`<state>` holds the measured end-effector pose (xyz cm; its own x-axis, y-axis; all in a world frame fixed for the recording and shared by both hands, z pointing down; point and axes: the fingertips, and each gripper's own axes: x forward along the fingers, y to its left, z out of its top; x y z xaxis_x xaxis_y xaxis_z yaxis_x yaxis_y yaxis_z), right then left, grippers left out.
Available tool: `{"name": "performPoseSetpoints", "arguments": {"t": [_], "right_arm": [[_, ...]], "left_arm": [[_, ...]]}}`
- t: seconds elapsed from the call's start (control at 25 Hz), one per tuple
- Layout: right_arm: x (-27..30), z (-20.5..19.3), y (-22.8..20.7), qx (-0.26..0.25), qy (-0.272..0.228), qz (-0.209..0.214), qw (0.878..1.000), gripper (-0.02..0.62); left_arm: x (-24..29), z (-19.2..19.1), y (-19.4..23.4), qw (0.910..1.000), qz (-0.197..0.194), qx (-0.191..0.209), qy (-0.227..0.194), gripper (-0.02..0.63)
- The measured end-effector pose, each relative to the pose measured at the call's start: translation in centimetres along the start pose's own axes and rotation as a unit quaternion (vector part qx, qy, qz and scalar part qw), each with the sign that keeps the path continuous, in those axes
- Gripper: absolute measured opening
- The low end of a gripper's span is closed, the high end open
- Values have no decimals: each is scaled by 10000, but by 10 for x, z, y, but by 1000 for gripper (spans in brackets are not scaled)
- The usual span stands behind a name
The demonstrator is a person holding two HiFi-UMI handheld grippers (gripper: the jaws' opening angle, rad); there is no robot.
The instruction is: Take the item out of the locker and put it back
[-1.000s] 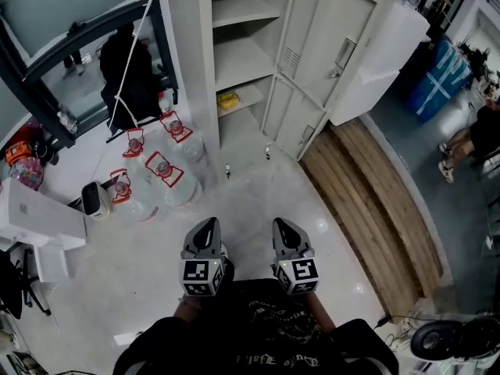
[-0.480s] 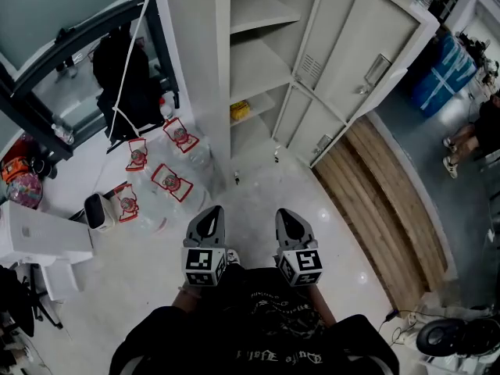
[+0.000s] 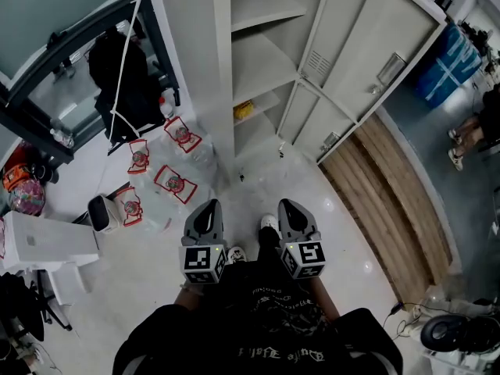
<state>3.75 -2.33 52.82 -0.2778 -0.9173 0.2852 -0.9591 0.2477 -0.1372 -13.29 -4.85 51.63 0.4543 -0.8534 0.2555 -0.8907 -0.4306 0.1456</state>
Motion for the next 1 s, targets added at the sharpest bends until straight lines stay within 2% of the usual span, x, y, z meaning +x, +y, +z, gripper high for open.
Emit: {"name": "performPoseSetpoints", "arguments": {"t": [0.52,1.0], "right_arm": [[72,42,-49,-342,22,662,9972,6],[140,55,-87,-447,65,1093,9930,8]], "left_arm": [[66,26,-3,9980,595,-170,-135,6],[111,22,5,9925,1183,-293,32,6]]}}
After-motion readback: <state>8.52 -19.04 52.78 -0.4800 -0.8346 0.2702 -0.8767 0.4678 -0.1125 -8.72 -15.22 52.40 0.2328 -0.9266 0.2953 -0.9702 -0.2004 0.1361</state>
